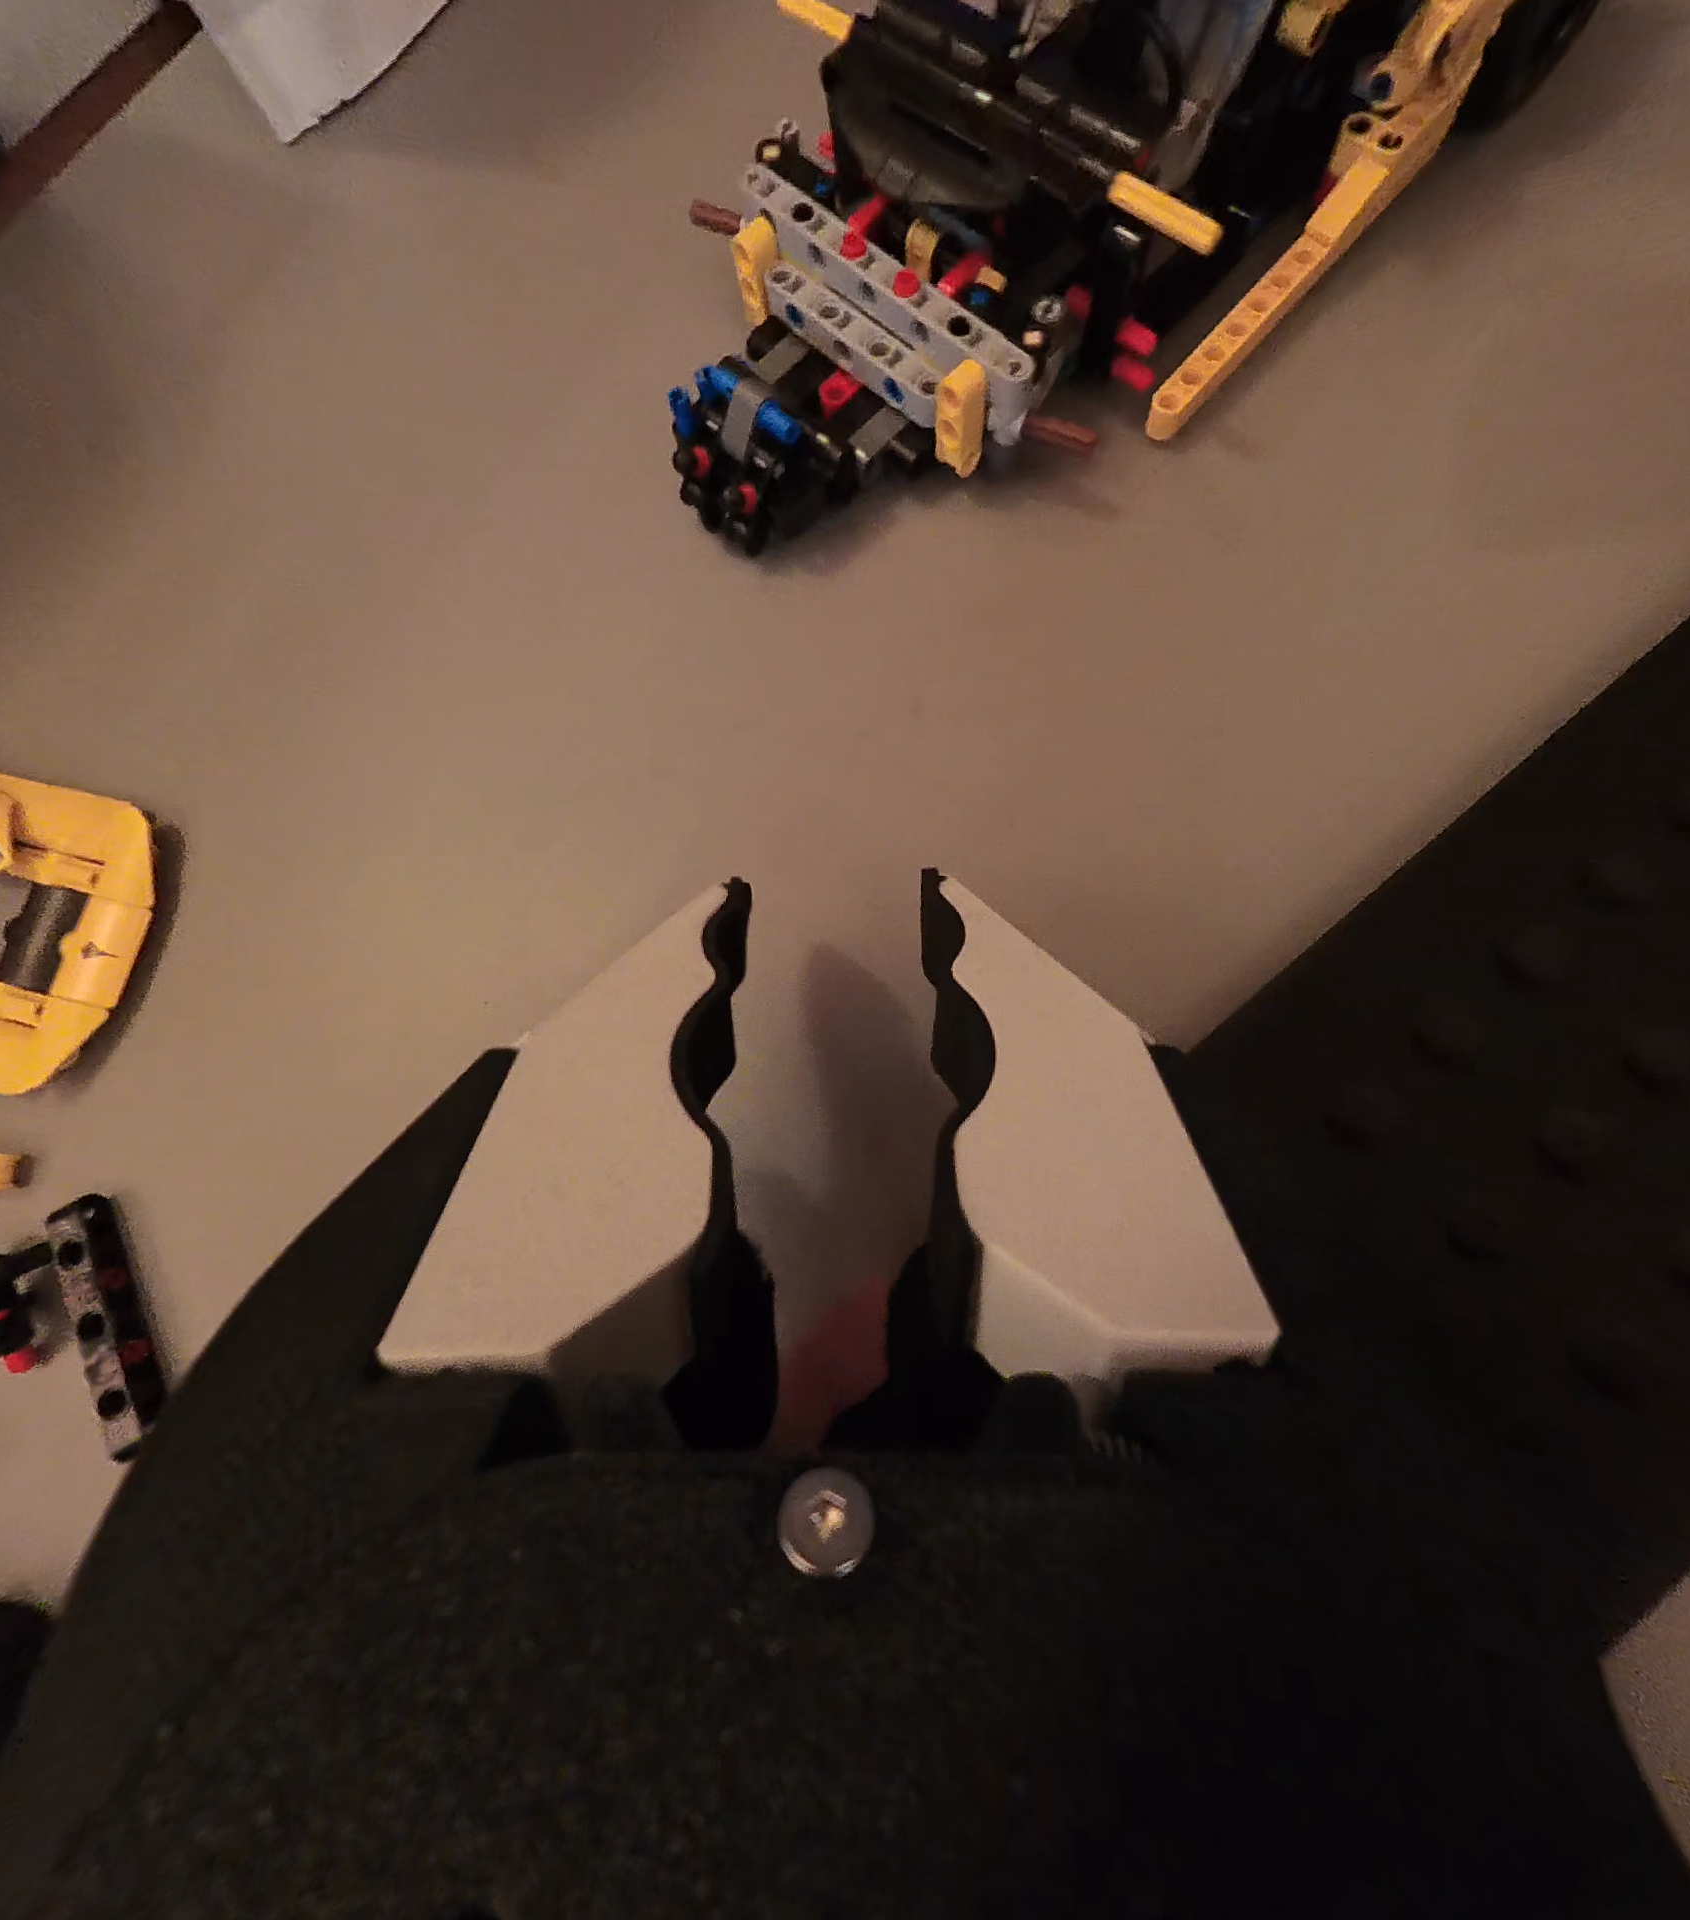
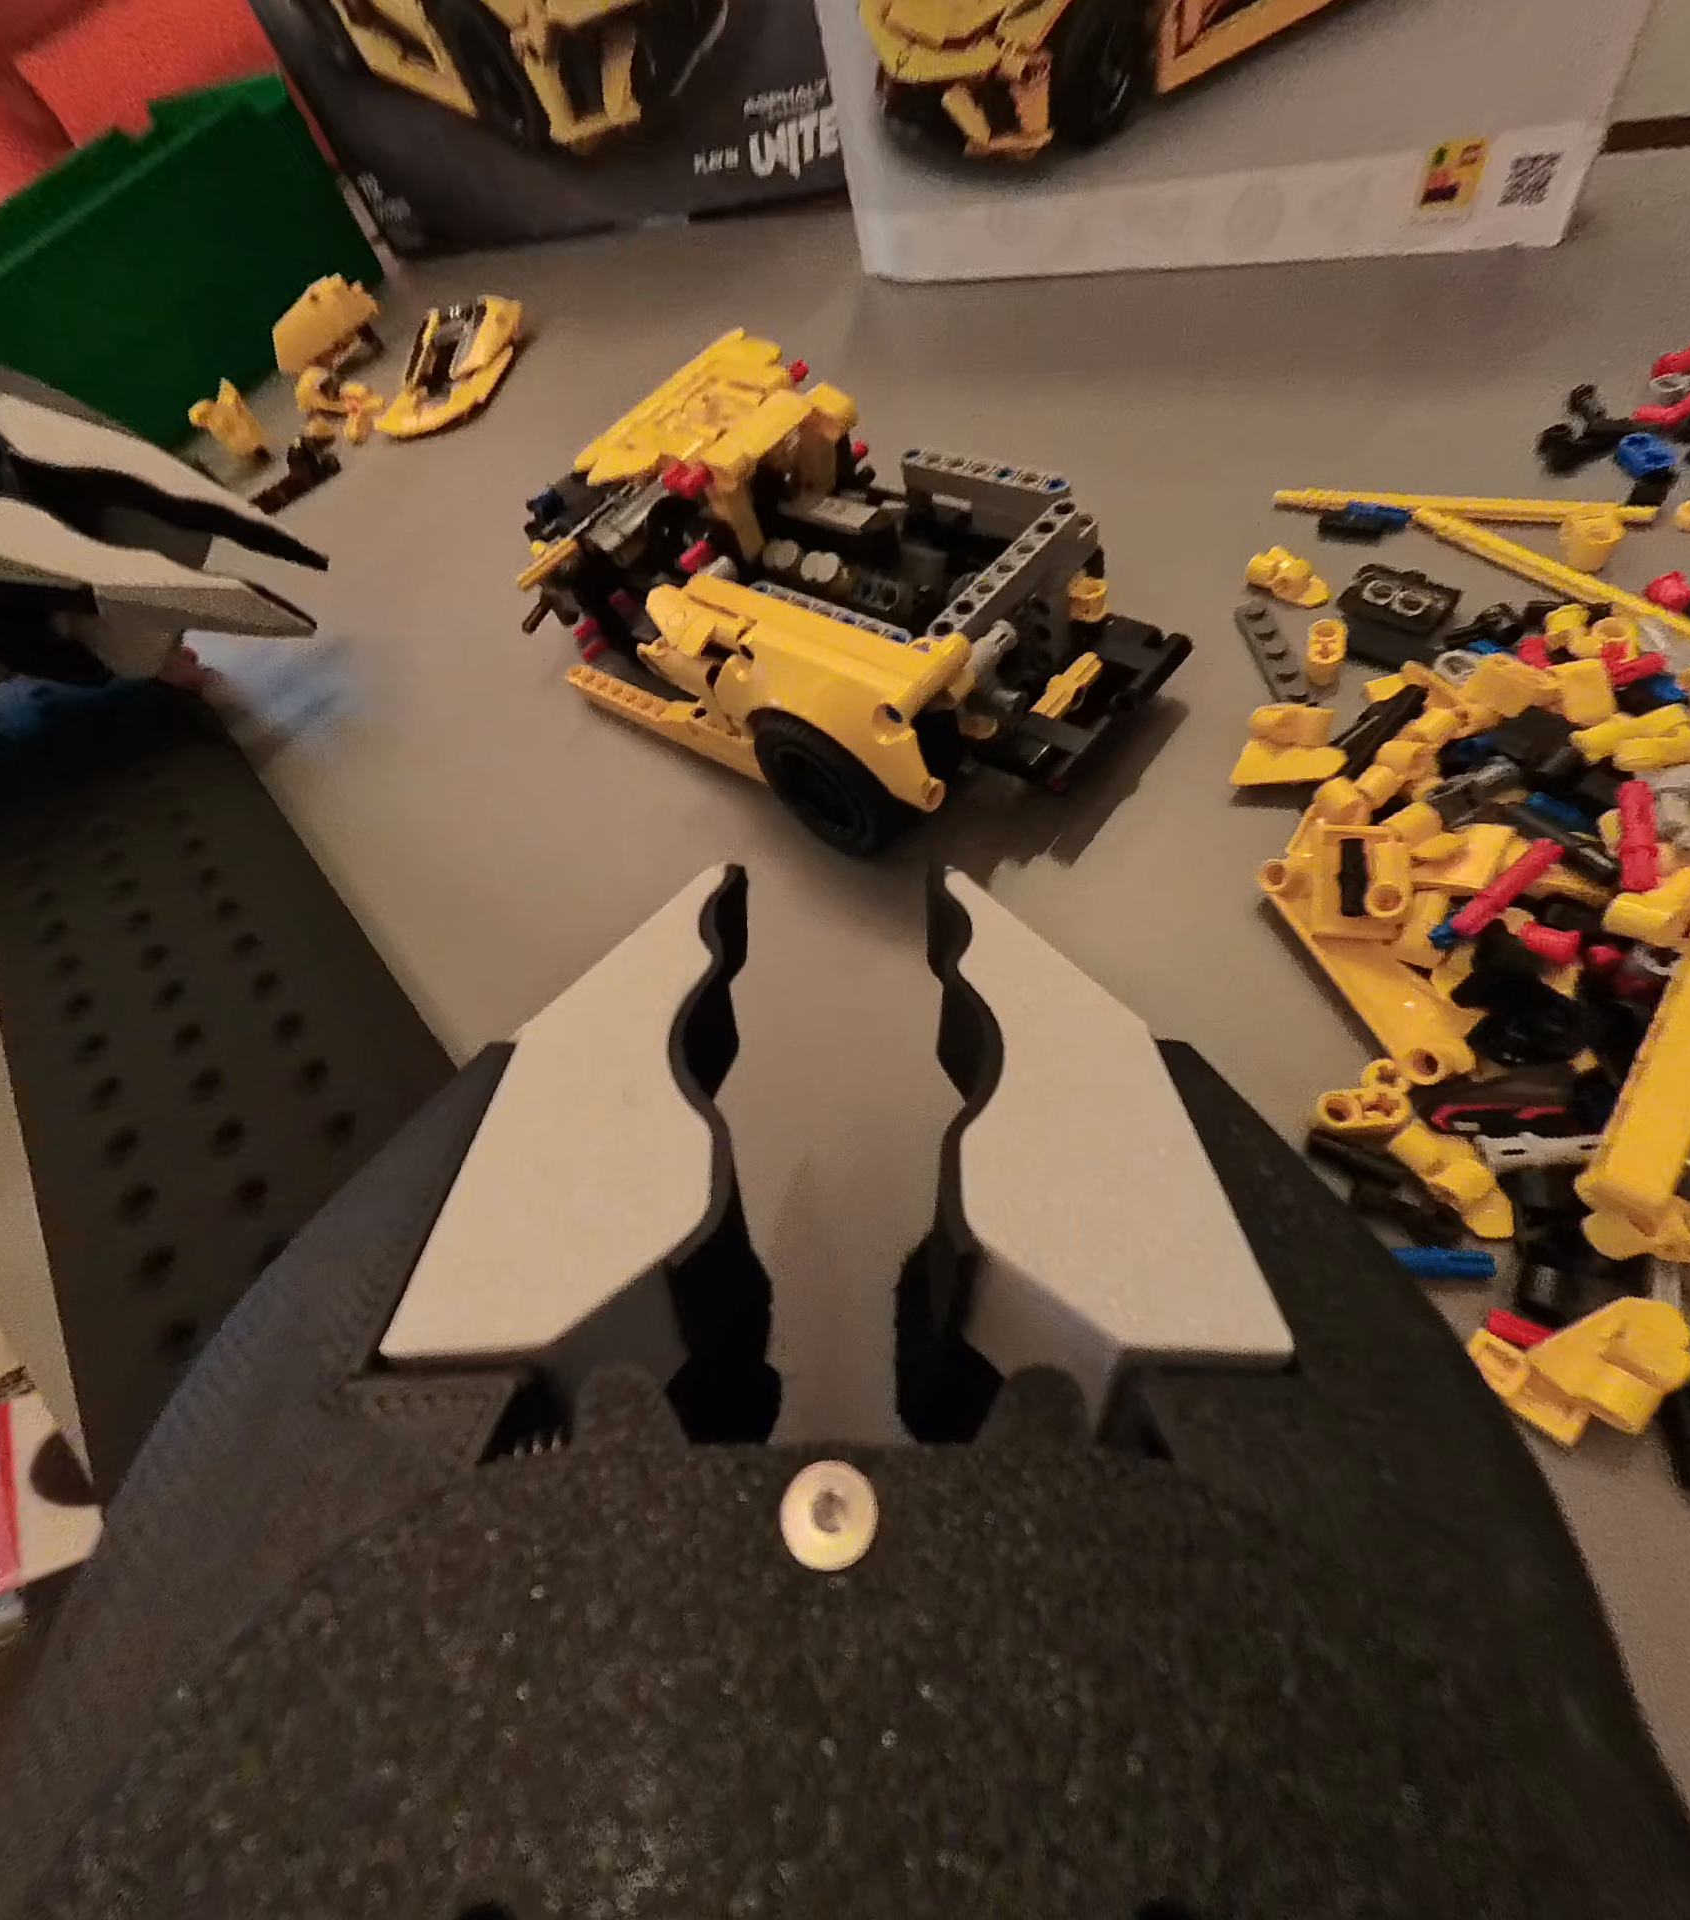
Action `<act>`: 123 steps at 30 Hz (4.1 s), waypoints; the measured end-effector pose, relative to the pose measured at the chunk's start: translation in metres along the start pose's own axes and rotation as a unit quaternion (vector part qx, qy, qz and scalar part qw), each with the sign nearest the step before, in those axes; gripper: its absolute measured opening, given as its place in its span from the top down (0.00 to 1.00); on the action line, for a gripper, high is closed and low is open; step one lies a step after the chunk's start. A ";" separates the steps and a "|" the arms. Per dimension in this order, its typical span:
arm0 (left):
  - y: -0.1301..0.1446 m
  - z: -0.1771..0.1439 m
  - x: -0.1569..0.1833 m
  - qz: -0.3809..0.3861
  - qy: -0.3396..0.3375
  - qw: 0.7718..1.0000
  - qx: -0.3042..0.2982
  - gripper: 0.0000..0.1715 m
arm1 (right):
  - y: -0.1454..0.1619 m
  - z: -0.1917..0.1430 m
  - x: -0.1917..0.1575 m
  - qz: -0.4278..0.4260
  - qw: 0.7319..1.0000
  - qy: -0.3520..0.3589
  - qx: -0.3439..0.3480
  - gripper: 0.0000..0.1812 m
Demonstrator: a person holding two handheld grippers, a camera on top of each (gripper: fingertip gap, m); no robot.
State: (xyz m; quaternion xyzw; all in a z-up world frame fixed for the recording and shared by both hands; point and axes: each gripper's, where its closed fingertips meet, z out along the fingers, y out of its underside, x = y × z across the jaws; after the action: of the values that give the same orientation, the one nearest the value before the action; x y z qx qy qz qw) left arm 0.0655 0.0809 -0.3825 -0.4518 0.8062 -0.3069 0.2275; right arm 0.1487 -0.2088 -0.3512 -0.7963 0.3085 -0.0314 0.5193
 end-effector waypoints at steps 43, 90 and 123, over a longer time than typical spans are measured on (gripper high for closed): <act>-0.155 0.053 -0.041 -0.165 0.109 0.943 0.268 0.84 | -0.119 0.110 -0.018 -0.202 0.975 -0.046 0.081 0.81; -0.124 0.125 0.124 0.105 0.024 0.991 0.083 0.90 | -0.033 0.061 0.005 -0.123 0.992 -0.022 0.028 0.75; -0.119 0.131 0.129 0.208 0.050 0.975 0.057 0.94 | -0.021 0.075 -0.001 -0.504 0.842 0.176 -0.074 0.82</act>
State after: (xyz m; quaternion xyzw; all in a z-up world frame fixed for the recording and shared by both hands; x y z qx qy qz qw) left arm 0.1576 -0.1169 -0.4034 -0.2444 0.8741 -0.3206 0.2710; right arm 0.1851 -0.1425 -0.3675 -0.8593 -0.0474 -0.4056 0.3081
